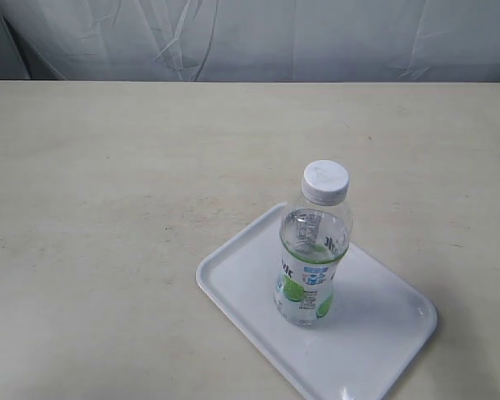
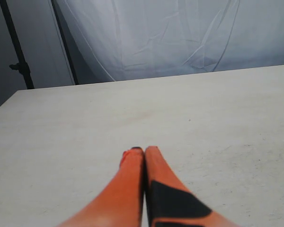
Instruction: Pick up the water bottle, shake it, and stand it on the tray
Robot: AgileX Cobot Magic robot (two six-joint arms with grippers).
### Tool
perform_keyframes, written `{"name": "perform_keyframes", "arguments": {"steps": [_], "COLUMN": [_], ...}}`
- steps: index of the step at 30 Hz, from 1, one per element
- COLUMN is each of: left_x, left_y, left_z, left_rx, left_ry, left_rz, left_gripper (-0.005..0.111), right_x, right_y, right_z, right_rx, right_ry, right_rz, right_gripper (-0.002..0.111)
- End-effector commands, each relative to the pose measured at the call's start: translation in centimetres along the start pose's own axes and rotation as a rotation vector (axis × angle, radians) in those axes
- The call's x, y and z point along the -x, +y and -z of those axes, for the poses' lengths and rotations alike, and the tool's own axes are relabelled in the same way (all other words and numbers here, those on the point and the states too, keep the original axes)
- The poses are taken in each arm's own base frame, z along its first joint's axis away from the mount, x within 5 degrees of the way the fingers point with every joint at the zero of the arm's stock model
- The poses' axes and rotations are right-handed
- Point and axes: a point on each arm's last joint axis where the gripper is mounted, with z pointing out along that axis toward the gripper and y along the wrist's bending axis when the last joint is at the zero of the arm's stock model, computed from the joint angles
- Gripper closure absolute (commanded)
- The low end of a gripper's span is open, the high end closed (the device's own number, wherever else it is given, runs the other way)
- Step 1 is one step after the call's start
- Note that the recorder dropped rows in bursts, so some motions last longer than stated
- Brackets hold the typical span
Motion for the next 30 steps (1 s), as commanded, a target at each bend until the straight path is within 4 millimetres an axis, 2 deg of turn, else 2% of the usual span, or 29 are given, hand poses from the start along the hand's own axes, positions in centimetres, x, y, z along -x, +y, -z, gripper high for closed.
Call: {"name": "perform_keyframes", "arguments": {"steps": [1,4,8,17,30], "left_x": [-0.1,-0.1,-0.1,-0.1,-0.1], "left_y": [0.0,0.0,0.0,0.0,0.0], "left_z": [0.0,0.0,0.0,0.0,0.0], "left_rx": [0.001,0.001,0.001,0.001,0.001], "left_ry": [-0.007,-0.007,-0.007,-0.007,-0.007], "left_rz": [0.0,0.0,0.0,0.0,0.0], "left_gripper": [0.106,0.106,0.106,0.106,0.106], "right_x": [-2.0,-3.9,-6.1,-8.2,-8.2], "right_y": [-0.5,-1.1,-1.2,-1.3,-1.2], "right_z": [0.5,1.2,1.2,1.1,1.0], "right_rx": [-0.069,-0.157,-0.169,-0.17,-0.169], "right_ry": [0.094,0.147,0.183,0.242,0.233], "right_rz": [0.035,-0.014,-0.024,-0.029,-0.032], "right_gripper": [0.105,0.105,0.105,0.105,0.105]}}
